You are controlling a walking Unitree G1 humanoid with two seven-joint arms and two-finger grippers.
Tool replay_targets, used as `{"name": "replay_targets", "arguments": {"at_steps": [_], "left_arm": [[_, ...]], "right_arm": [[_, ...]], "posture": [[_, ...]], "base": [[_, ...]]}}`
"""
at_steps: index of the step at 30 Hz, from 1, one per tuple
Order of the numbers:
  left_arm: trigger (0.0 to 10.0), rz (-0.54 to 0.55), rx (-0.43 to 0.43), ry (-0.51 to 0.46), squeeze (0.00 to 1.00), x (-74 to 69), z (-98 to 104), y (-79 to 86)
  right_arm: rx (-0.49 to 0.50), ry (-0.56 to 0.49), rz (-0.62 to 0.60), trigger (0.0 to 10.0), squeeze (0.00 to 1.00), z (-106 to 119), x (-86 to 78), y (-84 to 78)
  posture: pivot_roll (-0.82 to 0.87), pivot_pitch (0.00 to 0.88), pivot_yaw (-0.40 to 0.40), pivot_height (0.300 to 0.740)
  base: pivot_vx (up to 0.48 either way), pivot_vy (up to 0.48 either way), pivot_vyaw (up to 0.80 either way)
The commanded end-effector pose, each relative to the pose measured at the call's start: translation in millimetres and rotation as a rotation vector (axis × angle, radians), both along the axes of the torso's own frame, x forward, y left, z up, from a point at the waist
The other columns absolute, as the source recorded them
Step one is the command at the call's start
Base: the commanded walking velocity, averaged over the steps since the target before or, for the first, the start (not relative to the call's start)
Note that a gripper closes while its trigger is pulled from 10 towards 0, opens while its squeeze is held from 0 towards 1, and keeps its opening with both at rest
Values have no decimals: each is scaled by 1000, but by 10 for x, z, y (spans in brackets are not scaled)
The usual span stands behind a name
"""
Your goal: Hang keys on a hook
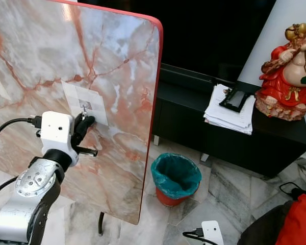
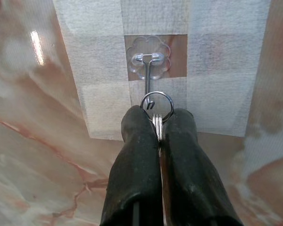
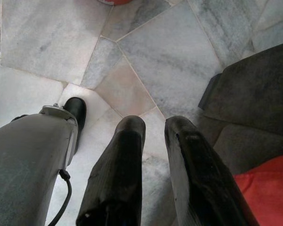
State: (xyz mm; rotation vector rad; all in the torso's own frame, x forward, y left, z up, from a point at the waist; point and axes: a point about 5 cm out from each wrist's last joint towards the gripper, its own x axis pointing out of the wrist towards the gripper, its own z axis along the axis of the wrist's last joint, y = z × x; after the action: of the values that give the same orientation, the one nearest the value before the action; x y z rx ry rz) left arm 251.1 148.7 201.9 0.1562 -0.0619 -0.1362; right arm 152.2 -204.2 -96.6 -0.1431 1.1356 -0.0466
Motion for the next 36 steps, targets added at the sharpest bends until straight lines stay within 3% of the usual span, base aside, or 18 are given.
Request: {"name": "replay_targets", "arguments": {"at_steps": [1, 20, 21, 22, 23, 24, 36], "left_arm": [[10000, -24, -11, -11, 0, -9, 57, -38], [10000, -13, 2, 39, 0, -17, -10, -18], [10000, -12, 4, 39, 204, -16, -10, -14], [10000, -11, 6, 40, 541, -14, -14, -7], [10000, -11, 7, 42, 541, -14, -16, -3], [10000, -10, 5, 44, 1000, -14, -18, -3], [10000, -27, 13, 47, 1000, -41, -30, -20]], "right_arm": [[-4, 4, -7, 10000, 0, -4, -25, -29], [-1, 1, -7, 10000, 0, 1, -5, -18], [-1, 1, -7, 10000, 0, 1, -5, -19], [-1, 1, -7, 10000, 0, 1, -5, -20], [-2, 1, -6, 10000, 0, 1, -5, -21], [-2, 1, -7, 10000, 0, 1, -6, -23], [-2, 4, -6, 10000, 0, -2, -18, -27]], "posture": [[51, 31, -114, 740], [51, 32, -114, 740], [51, 32, -114, 740], [51, 32, -114, 740], [50, 32, -114, 740], [51, 33, -114, 740], [52, 34, -115, 740]], "base": [[0, 0, 0], [0, 0, 0], [0, 0, 0], [0, 0, 0], [0, 0, 0], [0, 0, 0], [0, 0, 0]]}}
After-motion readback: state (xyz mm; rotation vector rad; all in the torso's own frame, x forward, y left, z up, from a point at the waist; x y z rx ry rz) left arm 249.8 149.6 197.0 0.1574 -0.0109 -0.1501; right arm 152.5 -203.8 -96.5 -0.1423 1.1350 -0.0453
